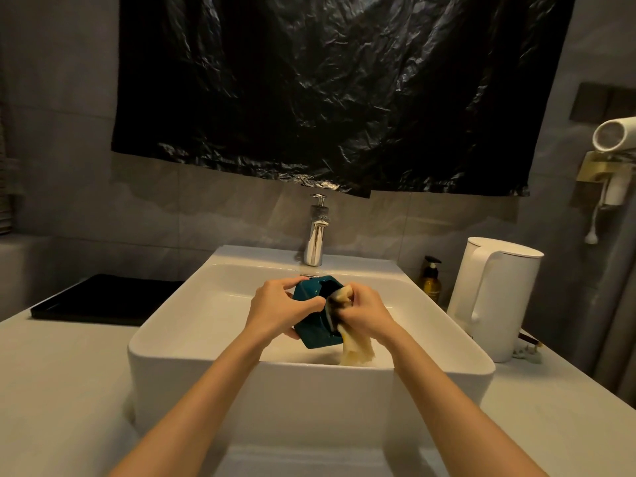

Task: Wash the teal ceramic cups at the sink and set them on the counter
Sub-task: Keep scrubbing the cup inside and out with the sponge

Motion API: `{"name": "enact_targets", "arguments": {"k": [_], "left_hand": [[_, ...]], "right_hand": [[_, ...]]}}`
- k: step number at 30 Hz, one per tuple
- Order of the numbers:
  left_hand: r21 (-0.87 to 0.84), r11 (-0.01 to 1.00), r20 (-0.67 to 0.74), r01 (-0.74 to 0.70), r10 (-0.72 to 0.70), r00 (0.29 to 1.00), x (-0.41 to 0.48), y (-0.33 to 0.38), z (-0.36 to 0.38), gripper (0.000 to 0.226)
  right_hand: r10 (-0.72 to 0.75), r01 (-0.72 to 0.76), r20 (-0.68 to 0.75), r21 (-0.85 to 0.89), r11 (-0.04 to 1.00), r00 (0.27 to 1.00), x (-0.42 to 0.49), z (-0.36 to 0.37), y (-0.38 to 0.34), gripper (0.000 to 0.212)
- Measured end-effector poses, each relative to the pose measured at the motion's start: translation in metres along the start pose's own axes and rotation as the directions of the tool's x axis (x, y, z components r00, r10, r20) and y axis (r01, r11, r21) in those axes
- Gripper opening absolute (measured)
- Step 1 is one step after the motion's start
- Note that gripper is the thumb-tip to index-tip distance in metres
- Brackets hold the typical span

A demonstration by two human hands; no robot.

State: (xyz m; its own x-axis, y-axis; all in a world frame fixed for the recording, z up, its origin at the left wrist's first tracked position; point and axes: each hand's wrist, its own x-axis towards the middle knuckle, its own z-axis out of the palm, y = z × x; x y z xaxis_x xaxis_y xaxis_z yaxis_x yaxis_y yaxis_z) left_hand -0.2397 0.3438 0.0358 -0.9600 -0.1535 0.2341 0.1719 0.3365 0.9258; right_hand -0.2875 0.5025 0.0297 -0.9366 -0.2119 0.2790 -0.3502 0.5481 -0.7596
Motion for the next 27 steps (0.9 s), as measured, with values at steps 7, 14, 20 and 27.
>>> {"name": "enact_targets", "arguments": {"k": [7, 14, 20, 27], "left_hand": [[0.003, 1.0, 0.012, 0.001, -0.001, 1.0, 0.001, 0.001, -0.006, 0.05], [-0.02, 1.0, 0.028, -0.013, 0.013, 1.0, 0.001, 0.001, -0.002, 0.048], [-0.055, 0.992, 0.011, -0.117, 0.118, 0.993, 0.0, 0.001, 0.004, 0.062], [-0.052, 0.987, -0.155, -0.15, 0.14, 0.978, -0.002, 0.003, 0.001, 0.054]], "right_hand": [[-0.043, 0.039, -0.027, -0.15, 0.988, 0.999, 0.006, 0.006, 0.001, 0.015], [-0.026, 0.022, -0.088, -0.042, 0.999, 0.996, 0.006, 0.006, -0.002, 0.015], [-0.017, 0.02, -0.179, 0.016, 1.0, 0.984, 0.013, 0.011, -0.002, 0.018], [0.166, -0.167, 0.017, 0.105, 0.98, 0.986, 0.014, 0.017, -0.003, 0.025]]}}
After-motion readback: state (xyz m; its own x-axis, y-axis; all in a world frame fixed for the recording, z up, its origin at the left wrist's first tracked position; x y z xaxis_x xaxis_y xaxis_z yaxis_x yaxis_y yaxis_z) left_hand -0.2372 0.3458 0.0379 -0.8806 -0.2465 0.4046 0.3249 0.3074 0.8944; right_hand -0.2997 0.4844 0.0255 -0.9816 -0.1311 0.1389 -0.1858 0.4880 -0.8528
